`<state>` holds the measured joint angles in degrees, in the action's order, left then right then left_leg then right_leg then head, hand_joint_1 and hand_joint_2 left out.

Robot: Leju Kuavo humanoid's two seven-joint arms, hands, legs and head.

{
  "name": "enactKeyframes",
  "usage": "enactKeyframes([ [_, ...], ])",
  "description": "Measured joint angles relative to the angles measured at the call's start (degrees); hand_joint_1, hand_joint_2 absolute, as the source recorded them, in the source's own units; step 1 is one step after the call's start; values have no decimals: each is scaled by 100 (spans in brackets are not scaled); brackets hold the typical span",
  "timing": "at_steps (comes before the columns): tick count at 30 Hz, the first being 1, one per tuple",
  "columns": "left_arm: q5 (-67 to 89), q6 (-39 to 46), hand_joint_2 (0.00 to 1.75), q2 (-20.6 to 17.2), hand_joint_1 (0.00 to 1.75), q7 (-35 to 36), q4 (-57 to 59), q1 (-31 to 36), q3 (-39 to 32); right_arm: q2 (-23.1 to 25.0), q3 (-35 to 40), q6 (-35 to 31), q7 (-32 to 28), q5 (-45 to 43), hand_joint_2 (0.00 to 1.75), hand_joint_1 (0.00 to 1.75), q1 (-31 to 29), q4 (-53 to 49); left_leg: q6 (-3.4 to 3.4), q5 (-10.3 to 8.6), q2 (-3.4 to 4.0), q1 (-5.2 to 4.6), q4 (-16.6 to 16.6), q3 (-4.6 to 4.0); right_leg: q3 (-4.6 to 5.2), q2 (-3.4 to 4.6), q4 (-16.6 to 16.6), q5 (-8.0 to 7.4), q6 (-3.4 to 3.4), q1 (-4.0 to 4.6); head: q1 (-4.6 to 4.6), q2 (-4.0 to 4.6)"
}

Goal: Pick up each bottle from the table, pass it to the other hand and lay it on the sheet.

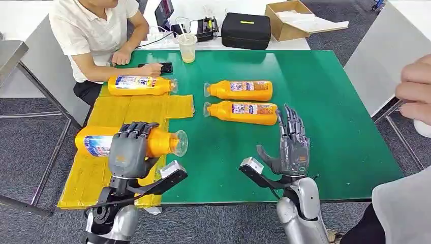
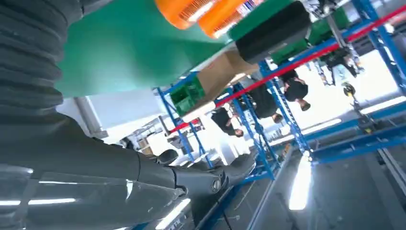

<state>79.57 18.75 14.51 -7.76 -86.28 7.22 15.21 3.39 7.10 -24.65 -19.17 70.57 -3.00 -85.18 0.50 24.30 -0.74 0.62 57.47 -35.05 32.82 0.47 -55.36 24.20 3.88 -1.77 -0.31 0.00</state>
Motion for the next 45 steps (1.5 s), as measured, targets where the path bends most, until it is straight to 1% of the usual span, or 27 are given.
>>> enactKeyframes([
  [3, 100, -17, 175, -72, 175, 117, 873, 384, -9, 6, -11, 107, -224, -294, 175, 0, -114, 93, -3, -5, 1, 1, 0, 0, 0, 0, -1, -2, 1, 1, 0, 0],
  [7, -115, -254, 175, -114, 175, 139, 1683, 745, -63, 33, 0, 144, -362, -511, 175, 0, -198, 253, -3, -6, 0, 1, 0, -3, 0, 0, -3, -2, 2, 0, 0, 0],
  [13, -350, -662, 175, -111, 175, 253, 2414, 1097, -245, 111, 22, 334, -539, -850, 175, 0, -231, 402, -3, -5, -3, 1, 1, -11, 5, -1, -3, -2, 3, 0, 0, 0],
  [14, -342, -706, 175, -111, 159, 297, 2541, 1155, -269, 125, 26, 345, -566, -887, 175, 0, -238, 431, -3, -5, -4, 1, 1, -10, 6, -2, -3, -2, 3, 0, 0, 0],
  [15, -326, -754, 175, -103, 138, 341, 2657, 1208, -295, 136, 28, 362, -600, -965, 175, 0, -244, 455, -3, -5, -4, 1, 1, -11, 6, -2, -3, -2, 3, 0, 0, 0],
  [17, -289, -817, 175, -74, 129, 408, 2907, 1302, -347, 161, 31, 424, -636, -1036, 175, 0, -263, 505, -3, -5, -6, 1, 0, -11, 6, -4, -3, -2, 3, 0, 0, 0],
  [18, -283, -833, 175, -50, 108, 441, 3009, 1344, -378, 170, 33, 443, -655, -1057, 175, 0, -277, 531, -3, -6, -6, 1, 0, -10, 6, -3, -3, -2, 3, 0, 0, 0],
  [19, -259, -852, 175, -28, 75, 493, 3133, 1399, -406, 177, 37, 457, -681, -1092, 175, 0, -288, 564, -3, -6, -6, 1, 1, -10, 5, -4, -3, -2, 3, 0, 0, 0],
  [20, -210, -866, 175, -13, 24, 526, 3239, 1450, -424, 184, 39, 461, -704, -1110, 175, 0, -298, 590, -1, -7, -7, 1, 1, -10, 5, -5, -3, -2, 3, 0, 0, 0],
  [21, -140, -881, 175, 0, 5, 588, 3352, 1509, -437, 195, 39, 468, -721, -1112, 175, 0, -308, 623, 0, -8, -8, 1, 1, -11, 5, -7, -3, -2, 3, 0, 0, 0],
  [22, -81, -892, 175, 15, 0, 634, 3459, 1561, -444, 205, 44, 481, -734, -1114, 175, 0, -319, 649, 0, -8, -9, 1, 1, -11, 4, -8, -3, -2, 3, 0, 0, 0],
  [28, 224, -1062, 175, 61, 0, 841, 4166, 1924, -479, 223, 61, 503, -830, -1127, 175, 0, -411, 868, 0, -8, -11, 1, 1, -11, 4, -10, -3, -2, 3, 0, 0, 0],
  [35, 334, -1222, 175, 120, 0, 845, 4725, 2268, -483, 223, 61, 483, -915, -1221, 175, 0, -490, 1058, 0, -9, -19, 1, 1, -6, -6, -17, -3, -2, 3, 0, 0, 0],
  [39, 331, -1360, 175, 125, 0, 635, 4983, 2421, -483, 221, 61, 481, -970, -1278, 175, 0, -559, 1178, 3, -11, -21, 1, 0, 10, -24, -20, -3, -2, 3, 0, 0, 0],
  [45, 248, -1141, 175, 140, 0, 526, 5125, 2455, -485, 216, 59, 424, -1005, -1296, 175, 0, -603, 1314, 4, -13, -24, 0, 1, 19, -32, -24, -3, -2, 3, 0, 0, 0],
])
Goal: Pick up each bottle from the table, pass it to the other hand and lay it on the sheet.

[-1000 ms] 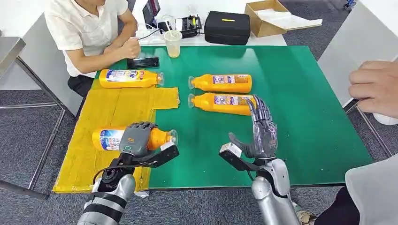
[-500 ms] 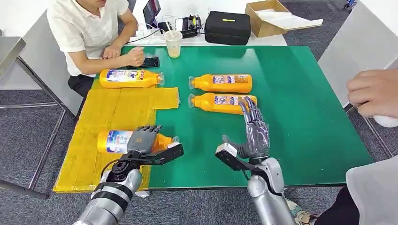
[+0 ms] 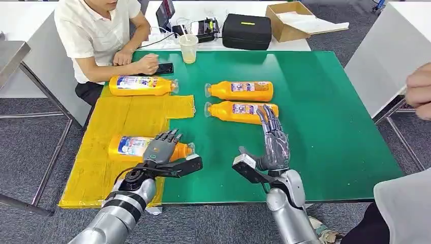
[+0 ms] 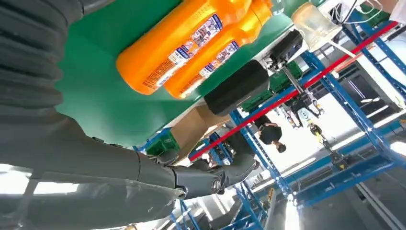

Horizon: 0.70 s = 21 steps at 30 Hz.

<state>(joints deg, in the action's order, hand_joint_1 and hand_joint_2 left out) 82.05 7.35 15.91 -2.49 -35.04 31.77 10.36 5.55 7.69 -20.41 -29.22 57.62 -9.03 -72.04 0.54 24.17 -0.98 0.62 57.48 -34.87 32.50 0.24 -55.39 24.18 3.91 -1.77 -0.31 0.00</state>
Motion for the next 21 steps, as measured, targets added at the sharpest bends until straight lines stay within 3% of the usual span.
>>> enactKeyframes([
  [6, 26, 122, 175, 94, 0, -33, -359, -266, 83, 0, 0, -37, 35, 101, 175, 0, 40, 11, 0, 0, -1, 0, 1, -3, 4, -1, 0, 0, 0, 0, 0, 0],
  [13, -57, 197, 175, 171, 0, -184, -1568, -891, 527, -18, -28, -243, 291, 444, 175, 0, 226, -99, 0, 1, -1, 0, 2, -17, 18, -1, 1, 1, 1, 0, 0, 0],
  [21, -1168, 208, 175, 168, 0, -807, -3194, -1765, 1124, -403, -39, -205, 1487, 1782, 175, 0, 245, -6, 0, 3, -5, -2, 1, -23, 20, -4, 2, 1, 1, -2, -2, 0],
])
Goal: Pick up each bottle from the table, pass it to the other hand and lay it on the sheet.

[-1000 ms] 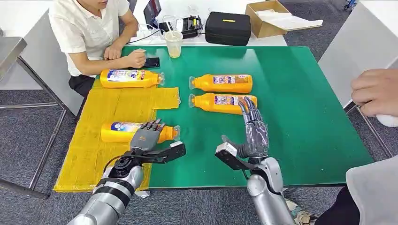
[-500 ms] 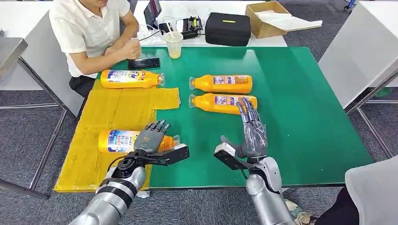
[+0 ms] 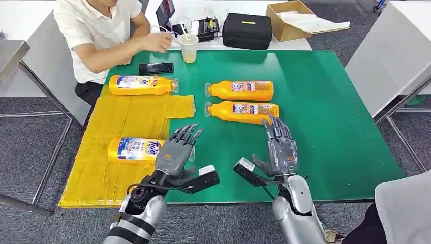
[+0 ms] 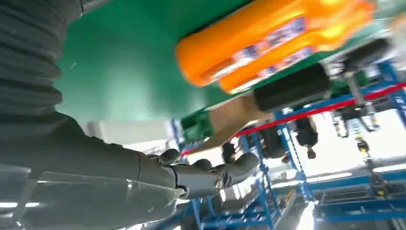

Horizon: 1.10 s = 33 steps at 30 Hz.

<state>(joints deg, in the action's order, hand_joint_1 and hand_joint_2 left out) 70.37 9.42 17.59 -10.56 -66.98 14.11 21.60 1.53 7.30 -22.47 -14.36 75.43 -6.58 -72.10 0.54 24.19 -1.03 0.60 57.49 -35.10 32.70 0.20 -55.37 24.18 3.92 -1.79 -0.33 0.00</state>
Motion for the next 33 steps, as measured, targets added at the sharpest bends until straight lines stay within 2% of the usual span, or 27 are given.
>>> enactKeyframes([
  [6, -767, -184, 175, -151, 0, -384, -1077, -662, 536, -452, -116, 125, 264, 306, 175, 0, -141, 321, 1, 1, -1, -2, 0, -1, 1, -1, 1, 0, 0, -2, 2, 0],
  [12, -1599, -308, 175, -288, 0, -706, -1437, -979, 865, -647, -175, 302, 380, 419, 175, 0, -320, 765, 1, 0, -1, -1, 0, 0, 2, -1, 1, 0, 0, -1, 2, 0],
  [23, -1755, -293, 175, -347, 0, -723, -1702, -1059, 974, -664, -173, 437, 459, 483, 175, 0, -459, 1106, 1, 0, -1, -1, 0, -1, 1, -1, 0, 0, 0, -2, 0, 0],
  [33, -1785, -304, 175, -347, 0, -708, -1678, -1049, 996, -625, -50, 689, 494, 557, 175, 0, -872, 1828, 1, -1, -1, -1, 0, 0, 1, -1, 0, 0, 0, -1, 0, 0],
])
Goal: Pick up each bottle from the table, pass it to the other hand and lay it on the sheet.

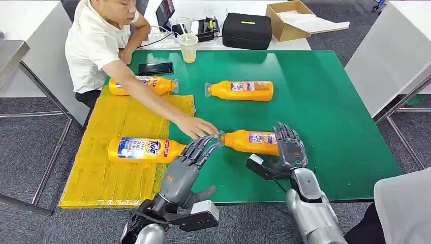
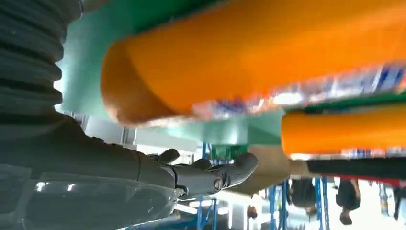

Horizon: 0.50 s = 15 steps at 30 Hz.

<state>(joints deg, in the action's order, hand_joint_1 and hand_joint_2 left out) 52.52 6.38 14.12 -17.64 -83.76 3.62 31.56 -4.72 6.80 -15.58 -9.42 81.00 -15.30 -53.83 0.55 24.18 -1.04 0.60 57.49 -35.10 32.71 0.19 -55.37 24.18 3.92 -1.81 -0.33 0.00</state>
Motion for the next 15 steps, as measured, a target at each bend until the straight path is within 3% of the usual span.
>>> enactKeyframes([
  [15, -203, -4, 175, 0, 0, -39, 208, 111, 85, 83, 247, 50, 208, 94, 175, 0, -995, 1498, 2, -1, 10, 0, 0, 30, -22, 4, 1, -4, 3, 0, 0, 0],
])
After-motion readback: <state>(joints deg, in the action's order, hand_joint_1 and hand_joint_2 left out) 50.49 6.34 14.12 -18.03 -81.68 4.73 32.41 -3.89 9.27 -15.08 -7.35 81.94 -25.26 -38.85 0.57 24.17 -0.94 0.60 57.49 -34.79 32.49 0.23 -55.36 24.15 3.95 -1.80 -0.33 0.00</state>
